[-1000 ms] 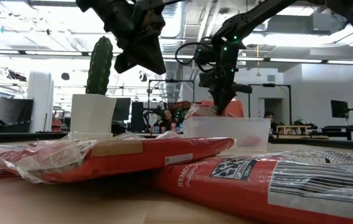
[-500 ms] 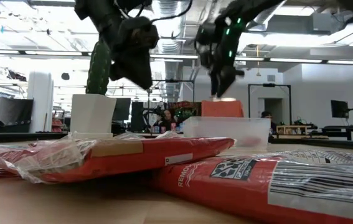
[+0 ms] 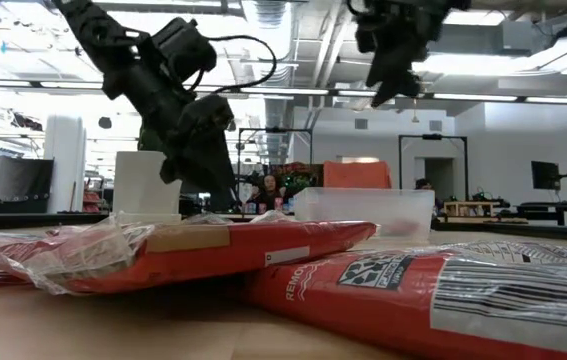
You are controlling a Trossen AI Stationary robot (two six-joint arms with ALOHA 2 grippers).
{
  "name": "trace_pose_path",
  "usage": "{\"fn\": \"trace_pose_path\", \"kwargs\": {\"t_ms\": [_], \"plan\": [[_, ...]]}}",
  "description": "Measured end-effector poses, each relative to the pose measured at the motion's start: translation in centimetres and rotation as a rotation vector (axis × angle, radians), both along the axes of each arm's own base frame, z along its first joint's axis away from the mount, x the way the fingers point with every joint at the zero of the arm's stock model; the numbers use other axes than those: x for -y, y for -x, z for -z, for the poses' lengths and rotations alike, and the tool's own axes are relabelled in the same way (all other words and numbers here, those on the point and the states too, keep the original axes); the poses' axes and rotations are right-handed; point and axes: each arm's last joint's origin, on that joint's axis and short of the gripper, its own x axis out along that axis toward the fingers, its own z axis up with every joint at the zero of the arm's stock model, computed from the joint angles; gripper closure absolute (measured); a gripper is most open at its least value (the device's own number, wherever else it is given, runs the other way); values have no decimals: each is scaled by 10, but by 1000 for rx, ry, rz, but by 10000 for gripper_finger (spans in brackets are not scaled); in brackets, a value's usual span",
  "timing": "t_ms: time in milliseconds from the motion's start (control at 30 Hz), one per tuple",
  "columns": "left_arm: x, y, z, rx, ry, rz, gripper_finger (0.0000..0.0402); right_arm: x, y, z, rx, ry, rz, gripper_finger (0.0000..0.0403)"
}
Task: Sort popcorn bags into baskets
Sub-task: Put the popcorn bag into the transparent bin
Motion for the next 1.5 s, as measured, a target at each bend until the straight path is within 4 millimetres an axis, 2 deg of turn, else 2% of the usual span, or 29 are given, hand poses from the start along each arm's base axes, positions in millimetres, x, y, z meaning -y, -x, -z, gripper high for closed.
{"fn": "trace_pose_path", "kwargs": {"t_ms": [167, 300, 433, 567, 667, 800, 1100, 1267, 1500], "plan": [[-9, 6, 4, 4, 48, 29, 223, -53, 1, 53, 136, -111, 258, 168], [-9, 6, 4, 25, 93, 34, 223, -86, -1, 86, 218, -167, 439, 168], [-9, 3, 8, 23, 114, 38, 223, -112, -6, 106, 246, -199, 598, 168], [-10, -4, 29, 14, 204, 116, 223, -129, -13, 123, 261, -263, 718, 168], [-11, -9, 45, -2, 260, 154, 223, -137, -15, 140, 223, -303, 798, 168], [-11, -13, 55, 8, 305, 195, 223, -143, -23, 158, 216, -369, 864, 168], [-3, -16, 59, 10, 343, 251, 223, -149, -42, 194, 261, -503, 950, 168], [0, -17, 59, 7, 342, 265, 223, -151, -58, 199, 271, -515, 949, 168], [4, -18, 58, 17, 334, 278, 223, -140, -82, 196, 267, -463, 900, 168]]}}
